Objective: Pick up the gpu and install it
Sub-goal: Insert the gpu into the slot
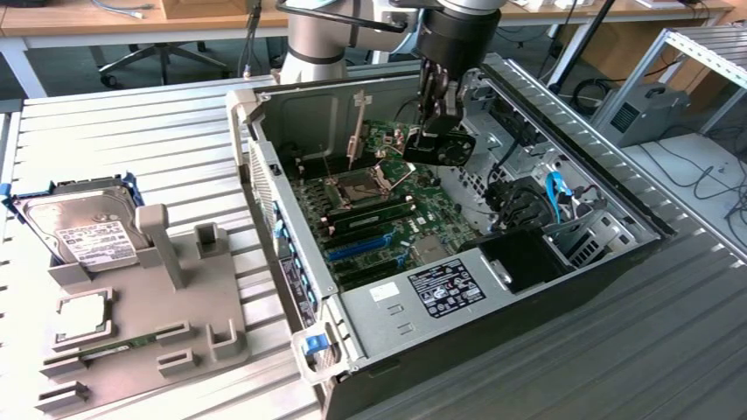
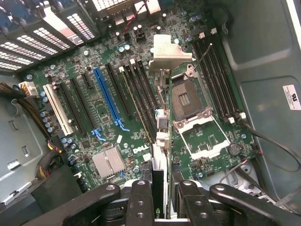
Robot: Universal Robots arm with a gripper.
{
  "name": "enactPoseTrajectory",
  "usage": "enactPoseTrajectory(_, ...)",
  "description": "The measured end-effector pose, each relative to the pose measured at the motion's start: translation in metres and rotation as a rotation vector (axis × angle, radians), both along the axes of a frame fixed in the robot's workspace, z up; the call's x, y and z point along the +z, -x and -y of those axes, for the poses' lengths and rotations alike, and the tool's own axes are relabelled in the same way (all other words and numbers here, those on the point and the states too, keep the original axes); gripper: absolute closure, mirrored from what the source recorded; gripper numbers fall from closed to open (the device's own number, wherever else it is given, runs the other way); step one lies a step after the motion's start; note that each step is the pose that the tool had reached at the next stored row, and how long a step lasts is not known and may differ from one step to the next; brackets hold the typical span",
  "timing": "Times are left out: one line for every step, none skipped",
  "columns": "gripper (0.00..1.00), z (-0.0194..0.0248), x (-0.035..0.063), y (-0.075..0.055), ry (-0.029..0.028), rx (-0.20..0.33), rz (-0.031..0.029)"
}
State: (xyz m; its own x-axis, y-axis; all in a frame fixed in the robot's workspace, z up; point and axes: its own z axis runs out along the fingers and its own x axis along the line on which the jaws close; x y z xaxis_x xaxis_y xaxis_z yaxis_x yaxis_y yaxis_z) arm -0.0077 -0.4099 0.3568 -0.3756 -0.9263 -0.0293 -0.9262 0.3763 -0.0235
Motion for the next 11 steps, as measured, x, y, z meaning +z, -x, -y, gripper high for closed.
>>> enactPoseTrajectory(0.74,0.0000,0.0000,0.0000,0.0000,0.001,0.0000)
enactPoseTrajectory(0.74,0.0000,0.0000,0.0000,0.0002,0.001,0.0000)
enactPoseTrajectory(0.74,0.0000,0.0000,0.0000,0.0004,0.002,0.0000)
enactPoseTrajectory(0.74,0.0000,-0.0001,0.0000,0.0006,0.002,0.0000)
enactPoseTrajectory(0.74,0.0000,-0.0001,0.0000,0.0011,0.003,0.0000)
enactPoseTrajectory(0.74,0.0000,-0.0001,0.0000,0.0015,0.003,0.0000)
enactPoseTrajectory(0.74,0.0000,-0.0001,0.0000,0.0021,0.004,0.0000)
enactPoseTrajectory(0.74,0.0000,-0.0001,0.0000,0.0025,0.004,0.0000)
enactPoseTrajectory(0.74,0.0000,-0.0001,0.0000,0.0030,0.004,0.0000)
enactPoseTrajectory(0.74,0.0000,-0.0001,0.0000,0.0038,0.005,0.0000)
enactPoseTrajectory(0.74,0.0000,-0.0001,0.0000,0.0055,0.005,0.0000)
